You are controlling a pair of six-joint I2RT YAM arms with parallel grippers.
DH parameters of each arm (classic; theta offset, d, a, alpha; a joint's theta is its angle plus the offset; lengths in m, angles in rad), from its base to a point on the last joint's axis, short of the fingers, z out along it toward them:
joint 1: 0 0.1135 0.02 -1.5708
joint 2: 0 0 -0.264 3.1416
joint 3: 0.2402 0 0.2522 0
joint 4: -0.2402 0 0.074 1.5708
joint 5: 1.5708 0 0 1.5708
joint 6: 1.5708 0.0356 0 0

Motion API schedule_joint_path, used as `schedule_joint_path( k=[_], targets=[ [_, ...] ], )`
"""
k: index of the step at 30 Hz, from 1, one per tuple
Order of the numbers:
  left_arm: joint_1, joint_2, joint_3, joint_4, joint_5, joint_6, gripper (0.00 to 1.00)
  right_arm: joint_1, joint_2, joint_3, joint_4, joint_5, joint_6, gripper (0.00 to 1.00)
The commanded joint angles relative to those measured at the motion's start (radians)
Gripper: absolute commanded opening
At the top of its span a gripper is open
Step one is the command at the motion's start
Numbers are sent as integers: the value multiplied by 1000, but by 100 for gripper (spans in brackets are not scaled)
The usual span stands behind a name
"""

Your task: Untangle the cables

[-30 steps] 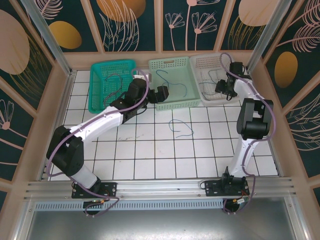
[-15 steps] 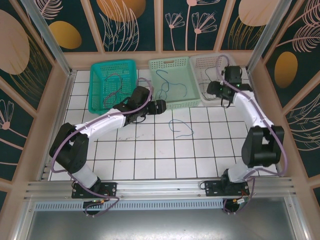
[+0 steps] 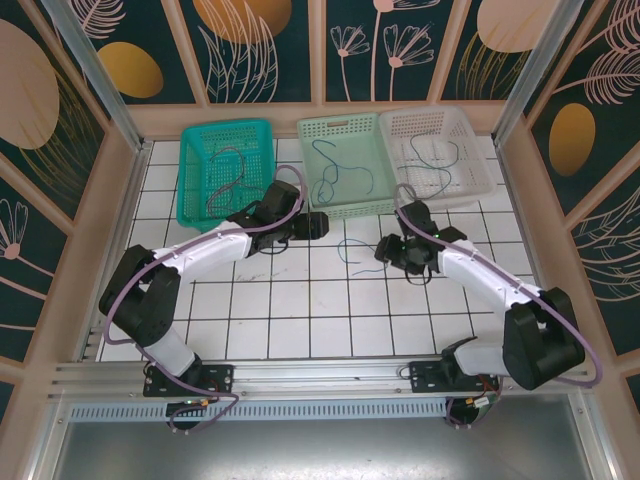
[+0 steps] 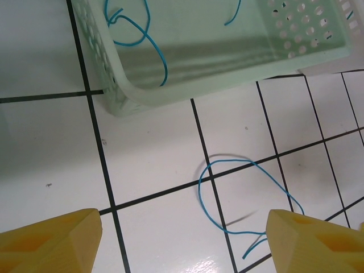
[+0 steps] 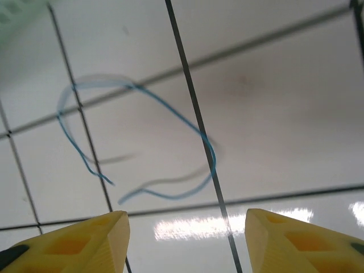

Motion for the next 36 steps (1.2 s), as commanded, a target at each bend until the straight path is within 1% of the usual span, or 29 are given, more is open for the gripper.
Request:
schedule_joint_path(
  k=[1,6,8,11,14,17,20,21,25,26,29,30,36],
  targets=[
    [7,8,-21,0,18,28,77,26,19,-28,2,-8,143,56],
    [7,-19,-49,16,15,26,76,27,71,-36,35,-20,206,54],
    [6,-32,-63,27,13,21,77,27,97,-34,47,-24,209,53],
    [6,-43,-77,36,12,19,77,28,144,-19,69,-29,213,50],
    [7,-47,-79,32,12,27,77,28,192,0,85,-29,216,49],
    [6,-55,-81,31,9,31,77,26,228,14,96,-20,216,45],
    [8,-60,-82,30,6,36,77,26,258,20,104,-20,210,39],
    [6,-62,-84,29,4,36,78,26,266,17,105,-13,209,35],
    [7,-68,-85,29,3,41,78,27,292,9,117,-3,204,12],
    [7,-69,-87,28,3,41,78,26,289,7,120,6,204,8],
    [7,-75,-90,29,-2,44,78,23,270,-5,127,41,202,5],
    [7,-75,-91,29,-1,45,78,21,264,-5,129,49,199,0],
    [6,-71,-89,30,6,48,78,21,242,20,77,83,130,0]
  ],
)
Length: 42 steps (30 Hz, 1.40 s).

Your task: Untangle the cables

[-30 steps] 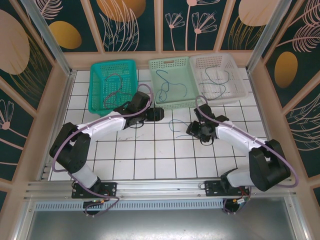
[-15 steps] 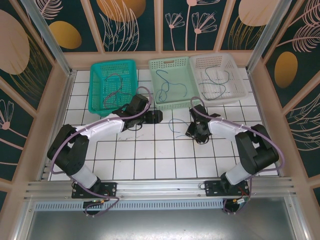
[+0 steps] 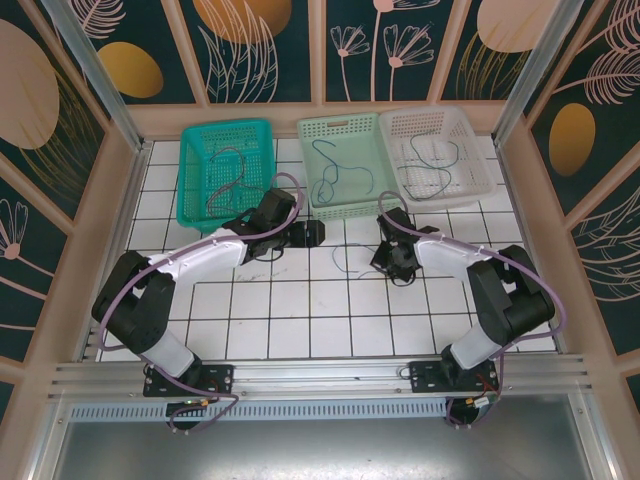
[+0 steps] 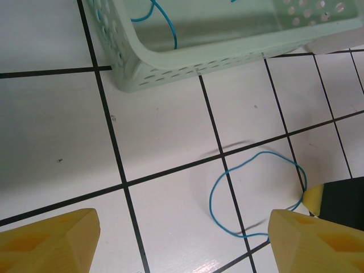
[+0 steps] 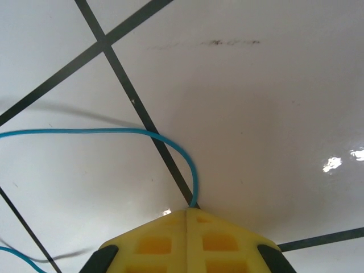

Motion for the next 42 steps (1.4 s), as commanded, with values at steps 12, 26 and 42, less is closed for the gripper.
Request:
schedule_joint_path(
  k=[12,26,42],
  targets=[
    [-8,71,1,-8,185,28,72,5,-148,48,-104,86,-66,0],
    [-82,299,172,-113,169,6,68,7,-96,37,-70,63,-13,37],
    [-83,254,142,-104,117,-9,68,-1,69,13,10,11,-26,24]
  ],
)
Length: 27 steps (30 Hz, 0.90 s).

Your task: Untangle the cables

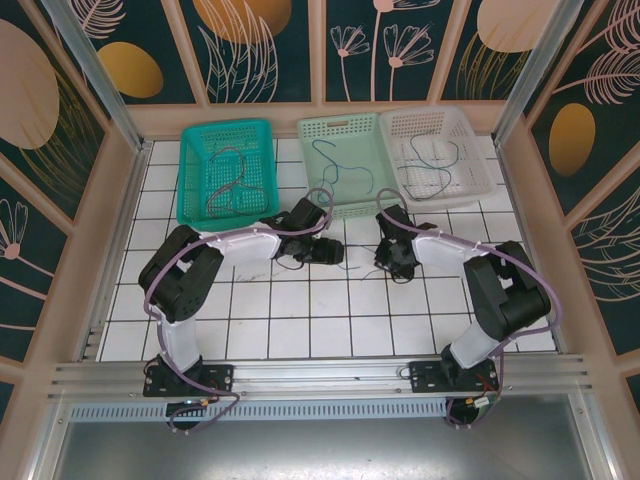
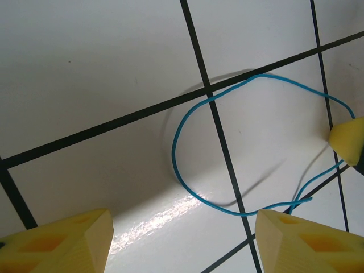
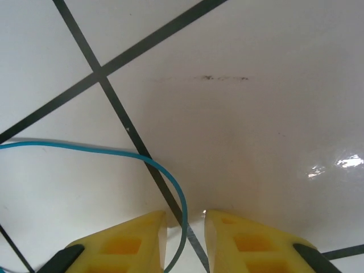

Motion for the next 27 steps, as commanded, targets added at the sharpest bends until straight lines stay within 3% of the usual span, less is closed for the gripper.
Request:
schedule_joint_path(
  k=[1,6,15,27],
  targets=[
    [-3,-35,-7,-17,-30,-11,68,-3,41,-24,30,-31,-11,21],
    [-2,-49,-9,-19,-42,-9,67,-5,31,-28,30,-6,-26,0],
    [-2,-145,-22,23,-86,0,68,25,-223,37,-77,142,-75,0],
    [-2,-151,38,97,57,-15,69,64,-400,140,-24,210,-119,0]
  ],
)
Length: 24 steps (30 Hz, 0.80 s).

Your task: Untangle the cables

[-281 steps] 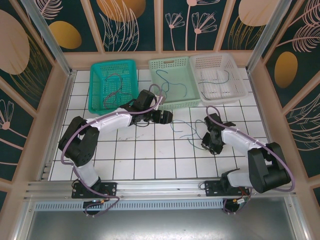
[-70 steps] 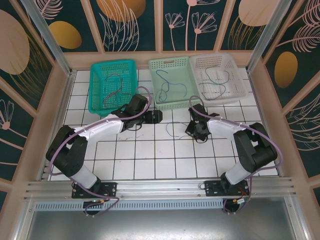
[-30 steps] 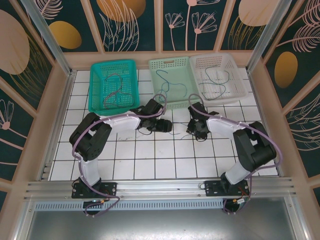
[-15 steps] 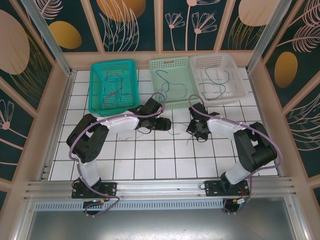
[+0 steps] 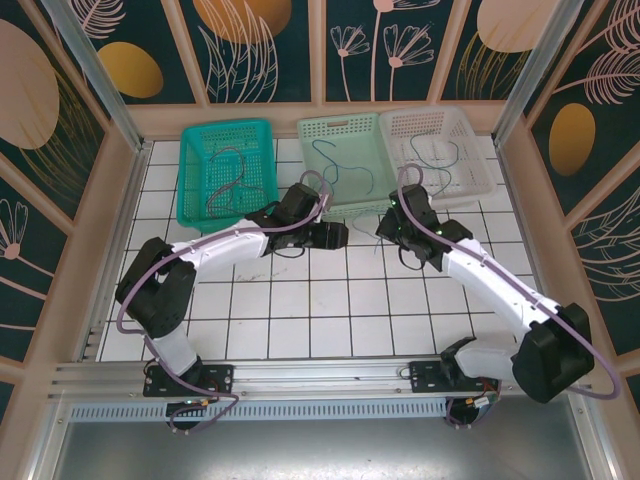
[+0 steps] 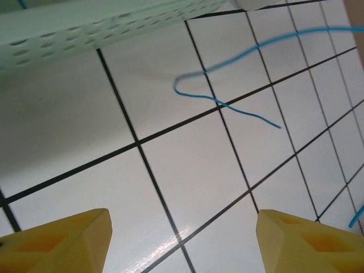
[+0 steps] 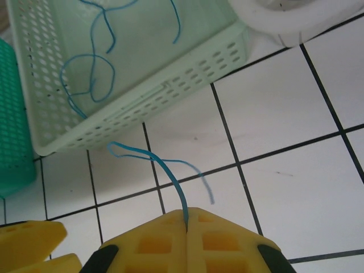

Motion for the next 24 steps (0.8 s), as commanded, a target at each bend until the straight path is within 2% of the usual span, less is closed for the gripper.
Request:
schedule_joint_path(
  k=[1,10,15,18,22,24],
  targets=[
    [-3,0,24,57,41,-14,69,5,-33,29,28,30,-14,0],
    [-3,-20,31,86,-37,-39,69,2,-30,100,77,32,12,0],
    [-3,-99,-43,146,-88,-70,71,-91,19,124,209,-101,56,0],
    [-3,-126,-74,138,-119,-68,73,-156,59,123,308,-208,96,0],
    [-2,-164,-124,157,-146,-89,79,-193,129,145,382,-271,103,0],
    [-3,-182,-144,168,-161,-98,89,-198,162,142,440,-296,110,0]
  ],
)
